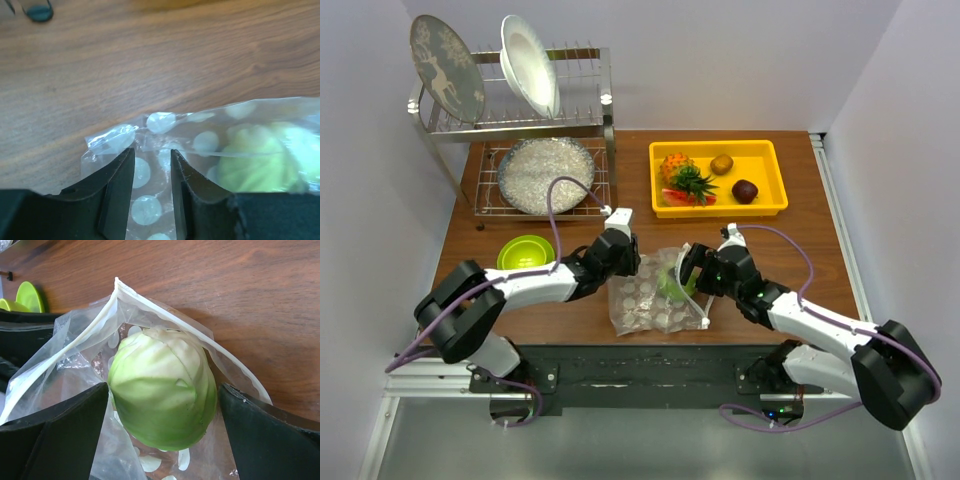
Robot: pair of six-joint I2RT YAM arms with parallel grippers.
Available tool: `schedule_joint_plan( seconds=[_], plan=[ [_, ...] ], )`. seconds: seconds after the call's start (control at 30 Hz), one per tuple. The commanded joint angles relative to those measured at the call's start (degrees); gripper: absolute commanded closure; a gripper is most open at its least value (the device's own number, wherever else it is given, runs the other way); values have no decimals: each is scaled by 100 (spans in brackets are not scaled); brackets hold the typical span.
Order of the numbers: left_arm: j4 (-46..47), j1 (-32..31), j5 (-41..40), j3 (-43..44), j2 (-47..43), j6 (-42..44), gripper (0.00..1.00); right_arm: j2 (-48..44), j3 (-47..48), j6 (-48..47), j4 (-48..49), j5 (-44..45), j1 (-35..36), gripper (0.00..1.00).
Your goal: Open the zip-top bag and remove the fake food
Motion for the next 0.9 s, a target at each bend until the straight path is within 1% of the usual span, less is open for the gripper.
schedule_joint_plan(
  seconds=[0.0, 0.1, 0.13, 0.2, 0.23, 0.3, 0.33, 0.37, 0.43, 0.67, 0.8, 0.87],
  plan=[
    [-141, 20, 111, 299, -367, 177, 62, -111, 31, 118, 176, 39, 12, 5],
    [-290, 21, 182, 335, -490, 124, 71, -32, 48, 170, 176, 101, 12, 8],
    [-369, 12, 208, 335, -569, 89, 77, 3, 48, 179, 185, 110, 3, 9],
    [-440, -23, 226, 326, -675, 36, 82, 91, 75, 188, 168, 127, 12, 11],
    [-484, -58, 243, 317, -771, -16, 87, 126, 83, 197, 167, 136, 12, 14],
    [-493, -111, 296, 274, -868, -78, 91, 188, 75, 215, 185, 136, 12, 18],
    [-458, -164, 383, 247, -930, -174, 95, 231, 66, 223, 202, 145, 12, 18],
    [-423, -182, 445, 212, -948, -218, 97, 249, 57, 232, 211, 136, 3, 19],
    [-274, -286, 568, 54, -931, -376, 100, 276, 48, 241, 220, 145, 12, 23],
    [219, -384, 569, -824, -667, -930, 100, 188, 31, 223, 141, 259, 3, 26],
    [281, -384, 376, -1036, -535, -1019, 100, 83, 39, 215, 62, 303, 12, 33],
    [254, -384, 297, -1054, -447, -1027, 100, 39, 57, 197, 18, 303, 12, 34]
  ],
)
